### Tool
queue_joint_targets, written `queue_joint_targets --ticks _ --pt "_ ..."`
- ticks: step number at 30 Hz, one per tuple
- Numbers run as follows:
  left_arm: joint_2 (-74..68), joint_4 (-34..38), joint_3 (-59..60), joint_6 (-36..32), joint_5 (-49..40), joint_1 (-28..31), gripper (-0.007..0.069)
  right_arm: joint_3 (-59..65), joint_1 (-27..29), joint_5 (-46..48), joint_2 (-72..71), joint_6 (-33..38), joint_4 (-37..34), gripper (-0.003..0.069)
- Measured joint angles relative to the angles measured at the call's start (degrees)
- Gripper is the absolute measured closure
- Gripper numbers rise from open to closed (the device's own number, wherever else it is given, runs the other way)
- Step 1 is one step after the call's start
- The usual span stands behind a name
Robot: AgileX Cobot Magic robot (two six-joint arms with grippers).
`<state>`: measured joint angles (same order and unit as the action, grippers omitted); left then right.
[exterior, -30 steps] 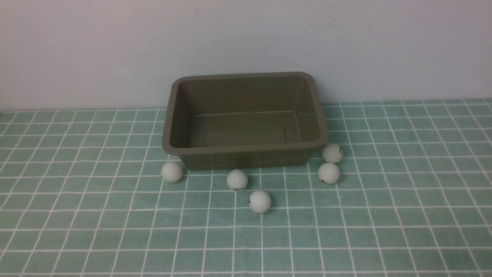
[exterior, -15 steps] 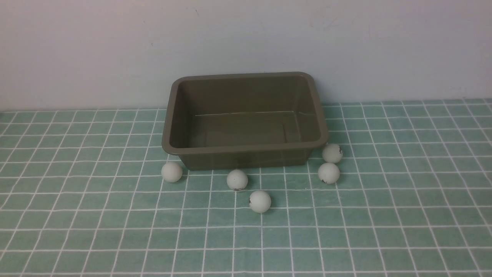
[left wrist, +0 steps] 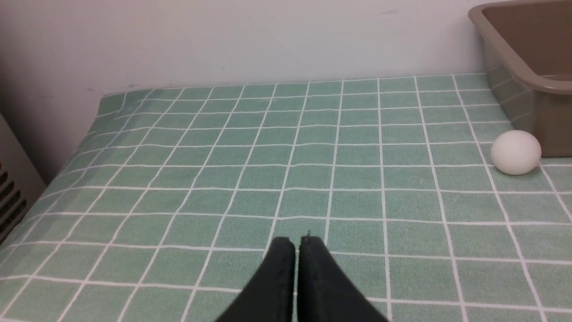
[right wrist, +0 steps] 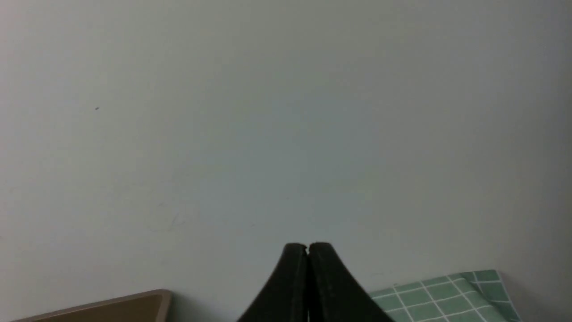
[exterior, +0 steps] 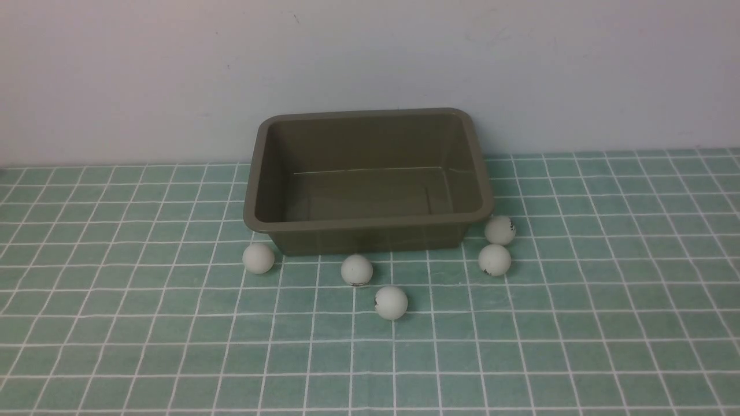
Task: Put the table tennis balls in the box on the green coffee tablecloth.
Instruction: 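Reach for and grasp a ping pong ball on the table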
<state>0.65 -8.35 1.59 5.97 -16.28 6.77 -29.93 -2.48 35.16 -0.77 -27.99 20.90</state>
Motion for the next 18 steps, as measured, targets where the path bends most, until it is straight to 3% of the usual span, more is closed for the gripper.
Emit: queue_joint_targets --ticks 12,18 --pt "0.00 0.00 0.00 0.00 0.00 0.00 0.0629 0.00 0.00 -6.59 0.00 26.86 -25.43 0.0676" --pt "0.00 0.00 0.00 0.00 0.00 0.00 0.0629 0.00 0.00 -3.62 0.00 32.18 -35.70 0.0676"
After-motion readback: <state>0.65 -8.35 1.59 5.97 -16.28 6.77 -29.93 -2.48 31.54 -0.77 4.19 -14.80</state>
